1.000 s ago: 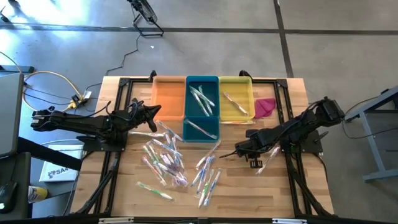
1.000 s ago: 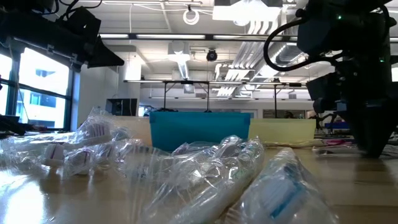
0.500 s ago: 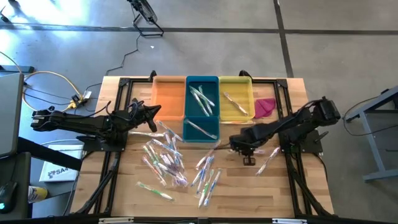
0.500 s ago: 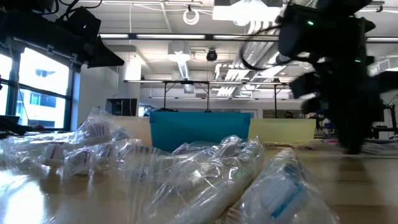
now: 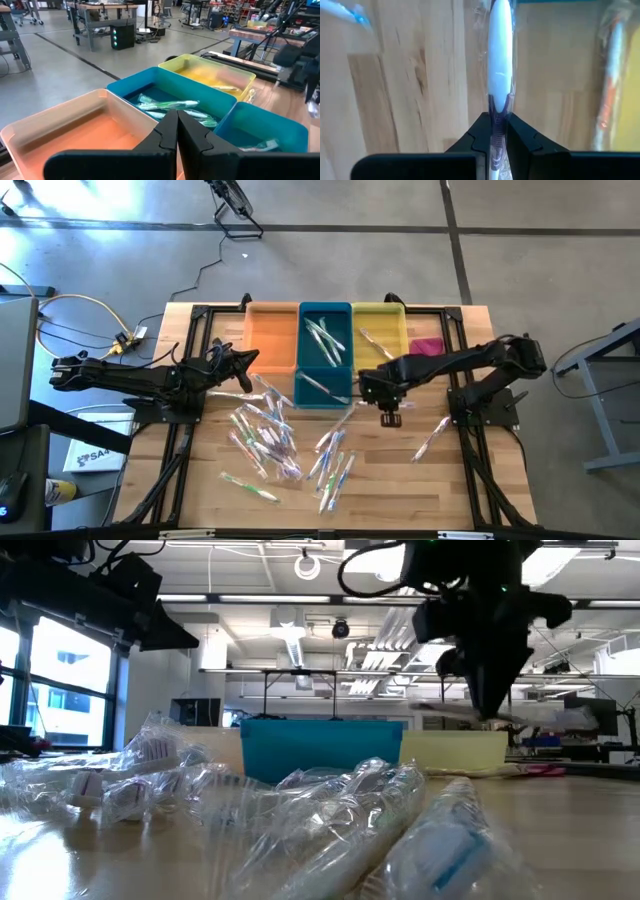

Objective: Pick & Place Toothbrushes
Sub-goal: Put the violet toothbrush into the yellow bin

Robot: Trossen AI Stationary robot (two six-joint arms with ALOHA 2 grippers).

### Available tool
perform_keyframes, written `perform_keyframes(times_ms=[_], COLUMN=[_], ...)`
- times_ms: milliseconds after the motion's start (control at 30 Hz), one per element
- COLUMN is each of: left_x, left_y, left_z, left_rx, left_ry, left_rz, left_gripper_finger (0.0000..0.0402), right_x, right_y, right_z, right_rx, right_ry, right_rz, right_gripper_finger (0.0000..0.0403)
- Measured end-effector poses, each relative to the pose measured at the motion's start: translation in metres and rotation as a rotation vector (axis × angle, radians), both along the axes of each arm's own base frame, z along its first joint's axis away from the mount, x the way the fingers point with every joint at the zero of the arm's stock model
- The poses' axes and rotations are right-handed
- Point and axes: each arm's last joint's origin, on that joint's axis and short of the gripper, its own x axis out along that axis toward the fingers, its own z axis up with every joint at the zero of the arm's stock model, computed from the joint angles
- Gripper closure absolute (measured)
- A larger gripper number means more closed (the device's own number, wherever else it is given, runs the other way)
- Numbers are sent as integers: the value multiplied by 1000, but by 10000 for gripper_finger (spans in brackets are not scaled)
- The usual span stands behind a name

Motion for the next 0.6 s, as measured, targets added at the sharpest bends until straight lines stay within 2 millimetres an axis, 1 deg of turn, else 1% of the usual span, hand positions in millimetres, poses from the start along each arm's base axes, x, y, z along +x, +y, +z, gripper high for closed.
perform_keyframes(times_ms=[367, 600], left_x=[0, 0], left_y=[0, 0], left_z=[0, 0], left_rx=[0, 0], left_ry=[0, 0], left_rz=[0, 0], left_gripper_finger=[401, 401], right_x=[12, 13], right_y=[-28, -54], right_z=[57, 88], right_rx=[-35, -119], right_ry=[-66, -124], right_rz=[-6, -59], right_gripper_finger=[374, 374])
